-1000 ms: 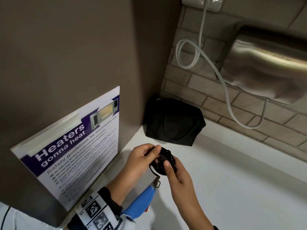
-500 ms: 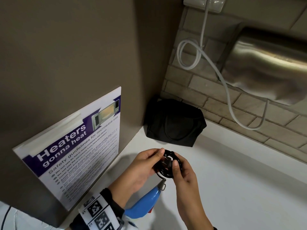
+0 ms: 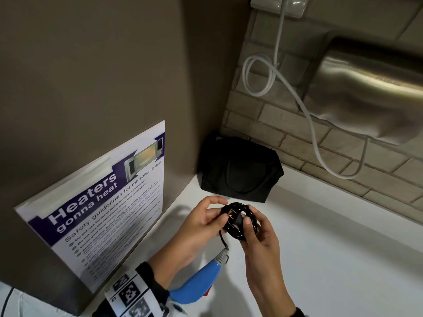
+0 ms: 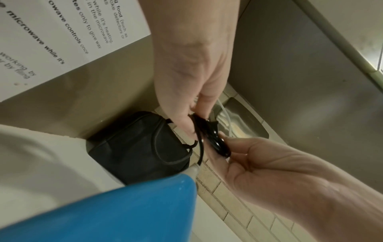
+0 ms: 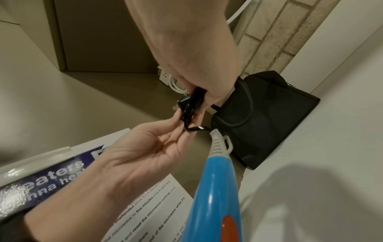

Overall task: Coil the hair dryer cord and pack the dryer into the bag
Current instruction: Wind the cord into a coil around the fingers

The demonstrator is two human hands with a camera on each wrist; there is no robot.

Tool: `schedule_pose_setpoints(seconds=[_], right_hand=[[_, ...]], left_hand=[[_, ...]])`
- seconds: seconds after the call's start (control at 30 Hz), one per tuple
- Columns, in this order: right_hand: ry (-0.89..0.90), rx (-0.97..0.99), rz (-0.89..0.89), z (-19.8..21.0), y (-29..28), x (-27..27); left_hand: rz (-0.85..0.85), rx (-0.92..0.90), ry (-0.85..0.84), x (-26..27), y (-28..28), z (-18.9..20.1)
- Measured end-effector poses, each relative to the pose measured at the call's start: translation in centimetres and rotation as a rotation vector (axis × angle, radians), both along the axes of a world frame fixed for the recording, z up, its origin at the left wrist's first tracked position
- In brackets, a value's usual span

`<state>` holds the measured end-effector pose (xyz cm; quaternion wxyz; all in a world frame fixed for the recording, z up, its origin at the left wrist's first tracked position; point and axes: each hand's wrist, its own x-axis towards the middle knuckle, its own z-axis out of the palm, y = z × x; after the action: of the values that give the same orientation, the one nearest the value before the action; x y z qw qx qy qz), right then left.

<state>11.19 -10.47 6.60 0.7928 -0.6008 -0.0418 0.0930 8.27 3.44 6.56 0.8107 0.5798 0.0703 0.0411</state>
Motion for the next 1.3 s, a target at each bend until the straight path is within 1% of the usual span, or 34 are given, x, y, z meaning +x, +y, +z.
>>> schedule_pose_setpoints(seconds=[0.2,0.3,0.4,0.5,0.63,0.7,0.73,0.8,0.87,1.0,1.07,1.13,1.2,1.3], right_hand=[[-0.002,-0.031,0.041,0.9,0.7,-0.1],[-0.1,-0.168,0.002,0.6,1.0,-0.4],[-0.323,-0.425,-0.014,0.5,1.1,-0.6],[-0.546,-0.677,0.025,0.3,0.9,-0.6],[-0.752,-0.998,-0.038,0.6,0.7,-0.1],[-0.855,-1.118,-0.009,1.4,0.7,0.2],[-0.88,-1.134,0.029,1.9,0.8,0.5],[-0.856,-1.082,0.145,3.1,0.7,0.9],[-0.802,-0.971,0.23,3.9,0.4,1.6],[-0.702,-0.814,0.25,5.0,0.0,2.1],[-0.578,-0.722,0.306,5.2,0.0,2.1],[-0.465,-0.612,0.358,5.1,0.0,2.2],[-0.417,-0.551,0.367,4.9,-0.1,2.4],[-0.329,-0.481,0.342,4.9,-0.1,2.6]], left_hand=[[-0.075,-0.357,0.019,-0.1,-0.6,-0.1],[-0.067,-0.464,0.036,0.0,-1.7,-0.2],[-0.02,-0.445,0.076,0.1,-1.8,-0.3],[-0.029,-0.367,0.082,0.2,-1.4,-0.5],[-0.059,-0.309,0.082,0.3,-0.8,-0.2],[-0.065,-0.246,0.097,0.3,-0.9,-0.2],[-0.063,-0.229,0.107,0.3,-0.9,-0.2],[-0.059,-0.229,0.119,0.1,-0.9,-0.1],[-0.072,-0.249,0.1,0.0,-0.9,0.2],[-0.128,-0.327,-0.007,-0.4,-1.0,0.7],[-0.158,-0.293,-0.034,-0.5,-1.0,0.8],[-0.155,-0.246,-0.022,-0.5,-0.9,0.7],[-0.151,-0.198,-0.014,-0.5,-0.7,0.8],[-0.211,-0.134,-0.02,-0.6,-0.3,1.2]])
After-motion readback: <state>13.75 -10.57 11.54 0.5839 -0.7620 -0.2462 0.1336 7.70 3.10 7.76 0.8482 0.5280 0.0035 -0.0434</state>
